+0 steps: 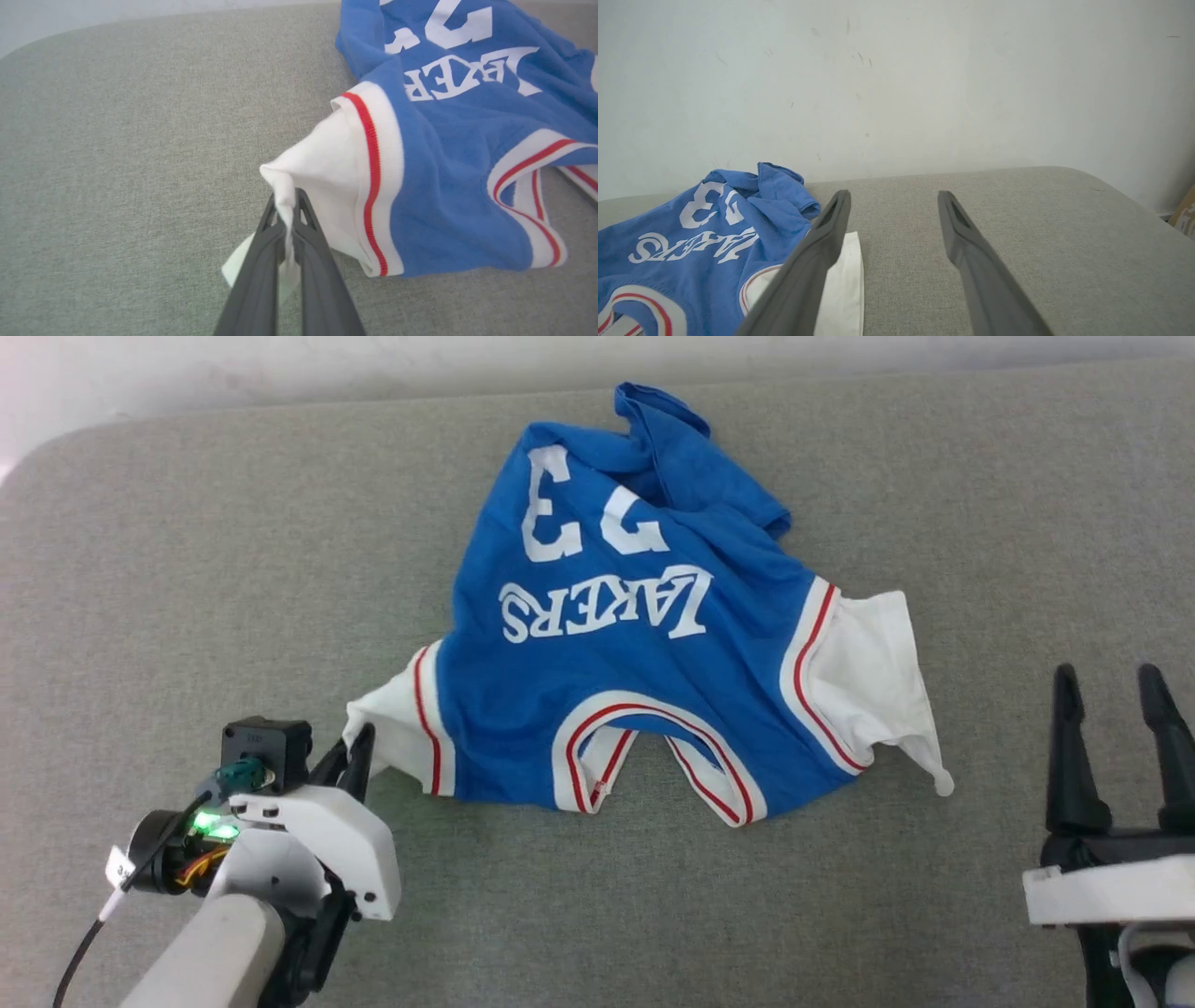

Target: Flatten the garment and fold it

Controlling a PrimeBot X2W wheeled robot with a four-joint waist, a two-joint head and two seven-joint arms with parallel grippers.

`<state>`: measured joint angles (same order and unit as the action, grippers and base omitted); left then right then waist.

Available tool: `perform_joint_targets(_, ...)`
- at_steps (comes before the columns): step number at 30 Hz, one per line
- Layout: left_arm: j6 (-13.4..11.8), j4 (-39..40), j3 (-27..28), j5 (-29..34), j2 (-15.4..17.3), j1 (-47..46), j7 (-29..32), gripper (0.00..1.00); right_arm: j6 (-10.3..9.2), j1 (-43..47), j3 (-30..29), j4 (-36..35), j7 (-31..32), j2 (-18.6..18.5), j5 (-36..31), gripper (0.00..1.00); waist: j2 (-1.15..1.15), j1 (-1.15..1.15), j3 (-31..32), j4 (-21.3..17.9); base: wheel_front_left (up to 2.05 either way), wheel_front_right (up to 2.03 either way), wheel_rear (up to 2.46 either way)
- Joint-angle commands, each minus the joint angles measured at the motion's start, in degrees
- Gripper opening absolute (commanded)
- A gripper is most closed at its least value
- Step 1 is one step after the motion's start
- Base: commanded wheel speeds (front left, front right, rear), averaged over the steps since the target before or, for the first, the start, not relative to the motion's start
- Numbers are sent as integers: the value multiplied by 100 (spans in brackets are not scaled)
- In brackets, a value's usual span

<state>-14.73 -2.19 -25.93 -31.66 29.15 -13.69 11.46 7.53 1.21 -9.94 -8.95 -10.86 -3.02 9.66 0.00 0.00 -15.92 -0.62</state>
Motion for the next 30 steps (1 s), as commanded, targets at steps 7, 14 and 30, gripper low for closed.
perform_joint_targets(7,-262,552,53,111,-47,323,-244,0,-4,-706,24,-4,1577,14,49,100,0,0,-5,137,0,0,0)
perform_joint_targets(14,-277,626,-22,172,-93,235,-265,0,-4,-1024,-272,505,3848,-106,82,100,0,0,-158,226,0,0,0)
perform_joint_targets(30,-177,465,-141,171,-181,-36,-283,0,-4,-1178,438,1061,4955,-437,422,100,0,0,-433,353,0,0,0)
